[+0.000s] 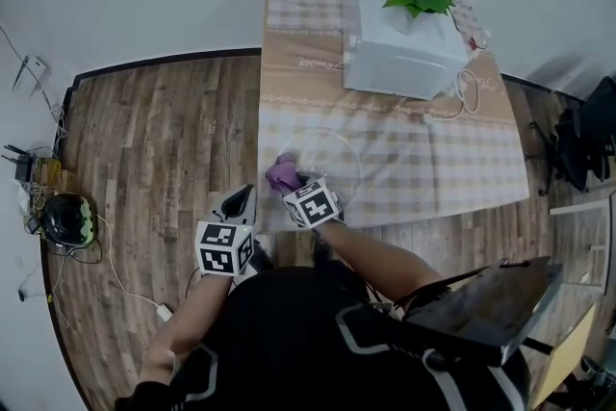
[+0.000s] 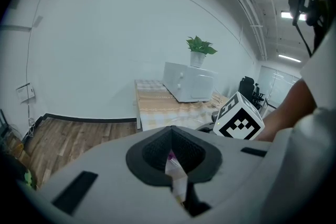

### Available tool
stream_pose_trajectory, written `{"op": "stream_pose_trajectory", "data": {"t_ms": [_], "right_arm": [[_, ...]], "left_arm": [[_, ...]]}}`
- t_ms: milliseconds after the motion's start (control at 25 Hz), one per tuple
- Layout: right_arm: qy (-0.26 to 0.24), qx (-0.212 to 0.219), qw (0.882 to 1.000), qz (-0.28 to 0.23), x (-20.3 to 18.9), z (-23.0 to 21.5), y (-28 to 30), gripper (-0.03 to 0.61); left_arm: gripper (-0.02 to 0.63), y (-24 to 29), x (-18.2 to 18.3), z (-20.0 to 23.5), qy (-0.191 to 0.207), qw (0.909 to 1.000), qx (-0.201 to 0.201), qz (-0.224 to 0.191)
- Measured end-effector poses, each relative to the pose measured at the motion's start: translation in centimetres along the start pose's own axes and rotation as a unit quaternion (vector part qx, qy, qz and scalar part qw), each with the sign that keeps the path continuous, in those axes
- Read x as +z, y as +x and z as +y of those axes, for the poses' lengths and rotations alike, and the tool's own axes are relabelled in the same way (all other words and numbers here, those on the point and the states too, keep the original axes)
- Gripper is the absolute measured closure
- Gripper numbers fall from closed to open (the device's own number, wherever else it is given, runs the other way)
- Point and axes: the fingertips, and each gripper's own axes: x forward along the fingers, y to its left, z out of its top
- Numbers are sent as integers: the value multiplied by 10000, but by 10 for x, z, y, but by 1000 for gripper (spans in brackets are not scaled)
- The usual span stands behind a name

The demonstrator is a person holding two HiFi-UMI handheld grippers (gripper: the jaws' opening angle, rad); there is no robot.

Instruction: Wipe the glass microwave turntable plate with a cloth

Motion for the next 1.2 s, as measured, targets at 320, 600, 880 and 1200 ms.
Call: {"op": "stream_pose_trajectory", "data": {"t_ms": [320,600,880,1200], "right_arm": [[236,-128,9996,19,-14,-23,-14,477],[490,-261,9985,-5,-33,-49,-33,476],[582,-446,9973,5,-48,-85,-55,476],[580,-505,9970,34,-61,-113,-76,476]], "left_arm": [[612,14,4,-20,170,9996,-218,55],[612,29,7,-46,307,9987,-386,99],[612,44,5,-76,340,9980,-507,140],[612,57,9,-93,167,9992,-355,107]]}}
